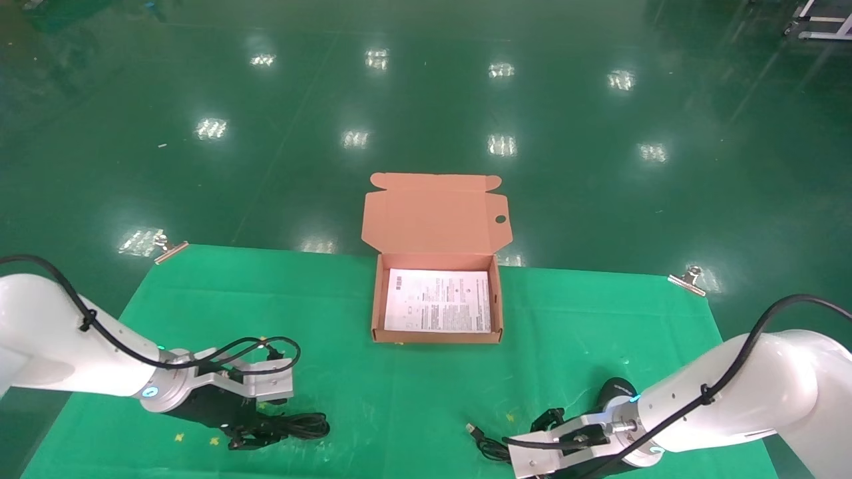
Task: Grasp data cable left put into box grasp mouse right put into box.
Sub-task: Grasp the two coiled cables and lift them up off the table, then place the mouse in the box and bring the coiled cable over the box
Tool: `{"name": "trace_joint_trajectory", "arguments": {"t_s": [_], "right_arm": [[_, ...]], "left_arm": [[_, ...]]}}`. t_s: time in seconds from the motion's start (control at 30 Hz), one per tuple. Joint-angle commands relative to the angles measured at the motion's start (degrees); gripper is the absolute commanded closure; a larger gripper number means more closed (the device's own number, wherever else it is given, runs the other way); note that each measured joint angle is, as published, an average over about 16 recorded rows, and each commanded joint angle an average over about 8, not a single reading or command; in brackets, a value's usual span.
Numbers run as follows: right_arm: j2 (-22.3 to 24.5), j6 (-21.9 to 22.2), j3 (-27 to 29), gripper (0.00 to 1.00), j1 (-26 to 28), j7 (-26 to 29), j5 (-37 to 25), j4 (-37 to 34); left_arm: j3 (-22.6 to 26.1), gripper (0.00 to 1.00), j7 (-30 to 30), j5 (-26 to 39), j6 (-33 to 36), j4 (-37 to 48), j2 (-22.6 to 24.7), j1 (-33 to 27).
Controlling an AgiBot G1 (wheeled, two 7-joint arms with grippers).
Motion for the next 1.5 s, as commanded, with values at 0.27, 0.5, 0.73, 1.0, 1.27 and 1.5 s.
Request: {"name": "trace_joint_trajectory", "arguments": {"t_s": [0.27,0.5,0.73,1.0,1.27,1.5], "right_arm": [[0.05,-0.06,0.05,1.0,0.04,0.04,0.08,0.07],[0.08,-0.08,0.07,1.0,0.07,0.06,0.12,0.1],[0.11,-0.12,0.1,1.0,0.09,0.08,0.16,0.13],[0.07,-0.32,0.06,1.0,0.26,0.12,0.09,0.21],[2.21,-1.22,1.77,1.0,3.05,2.0,1.22,2.98],[6.93,0.22,5.03,1.0,7.36,5.25,1.47,6.14]], "left_arm": [[0.03,1.0,-0.05,0.03,0.05,-0.15,-0.04,0.03],[0.04,1.0,-0.08,0.04,0.06,-0.2,-0.06,0.04],[0.04,1.0,-0.1,0.05,0.07,-0.24,-0.08,0.04],[0.13,1.0,0.06,0.23,0.06,-0.4,-0.08,-0.12],[0.27,1.0,0.93,0.9,0.82,-2.65,-1.43,-2.31],[0.0,1.0,-1.2,2.34,-0.46,-7.8,-4.26,-5.77]]}}
